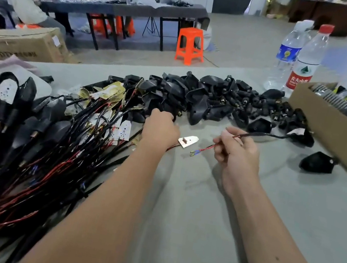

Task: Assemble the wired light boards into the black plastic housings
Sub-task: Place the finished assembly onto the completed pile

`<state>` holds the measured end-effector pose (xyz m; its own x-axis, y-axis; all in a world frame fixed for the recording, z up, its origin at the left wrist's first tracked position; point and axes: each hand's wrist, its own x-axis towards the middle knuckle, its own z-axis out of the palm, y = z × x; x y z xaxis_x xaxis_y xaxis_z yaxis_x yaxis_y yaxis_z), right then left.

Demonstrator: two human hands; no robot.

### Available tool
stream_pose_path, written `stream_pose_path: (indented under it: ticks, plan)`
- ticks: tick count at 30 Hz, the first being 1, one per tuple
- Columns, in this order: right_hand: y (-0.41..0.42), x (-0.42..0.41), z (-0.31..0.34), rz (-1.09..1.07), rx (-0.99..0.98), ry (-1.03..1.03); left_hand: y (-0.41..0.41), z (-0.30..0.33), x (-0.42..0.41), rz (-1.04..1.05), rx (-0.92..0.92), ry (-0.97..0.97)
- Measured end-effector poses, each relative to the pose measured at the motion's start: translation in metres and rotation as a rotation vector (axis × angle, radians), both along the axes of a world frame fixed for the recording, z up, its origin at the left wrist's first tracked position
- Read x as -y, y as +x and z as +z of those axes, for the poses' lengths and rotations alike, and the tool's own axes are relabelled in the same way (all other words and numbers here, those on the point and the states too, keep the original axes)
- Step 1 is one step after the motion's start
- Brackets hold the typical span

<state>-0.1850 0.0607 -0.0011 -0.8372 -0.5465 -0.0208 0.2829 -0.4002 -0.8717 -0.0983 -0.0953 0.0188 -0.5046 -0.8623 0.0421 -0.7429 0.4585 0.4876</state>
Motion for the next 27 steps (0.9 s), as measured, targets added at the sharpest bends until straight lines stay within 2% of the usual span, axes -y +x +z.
stream_pose_path:
  ticks: [2, 7, 10, 12, 14, 18, 22, 24, 27]
  plan:
    - [0.001, 0.001, 0.000, 0.006, -0.005, -0.006, 0.003, -0.008, 0.001, 0.052, -0.094, -0.096]
    - [0.004, 0.002, 0.000, 0.064, -0.021, -0.021, 0.030, -0.008, -0.013, 0.237, -0.239, -0.134]
    - [0.005, 0.001, -0.001, 0.094, -0.036, -0.016, 0.050, -0.001, -0.033, 0.206, -0.402, -0.180]
    - [0.008, 0.003, 0.001, 0.120, -0.035, -0.024, 0.062, 0.003, -0.048, 0.107, -0.481, -0.197]
    - [0.014, 0.006, 0.001, 0.161, -0.039, -0.021, 0.071, 0.005, -0.061, -0.004, -0.457, -0.158]
    - [0.024, 0.007, 0.002, 0.259, -0.059, 0.008, 0.084, 0.000, -0.080, -0.185, -0.265, 0.007]
    - [0.027, 0.005, 0.004, 0.219, -0.049, -0.024, 0.085, -0.005, -0.095, -0.319, -0.162, 0.041]
    - [0.029, 0.005, 0.005, 0.204, -0.030, -0.052, 0.085, -0.011, -0.099, -0.283, -0.201, -0.042]
    - [0.029, 0.006, 0.007, 0.195, 0.040, -0.109, 0.084, -0.017, -0.095, -0.082, -0.447, -0.073]
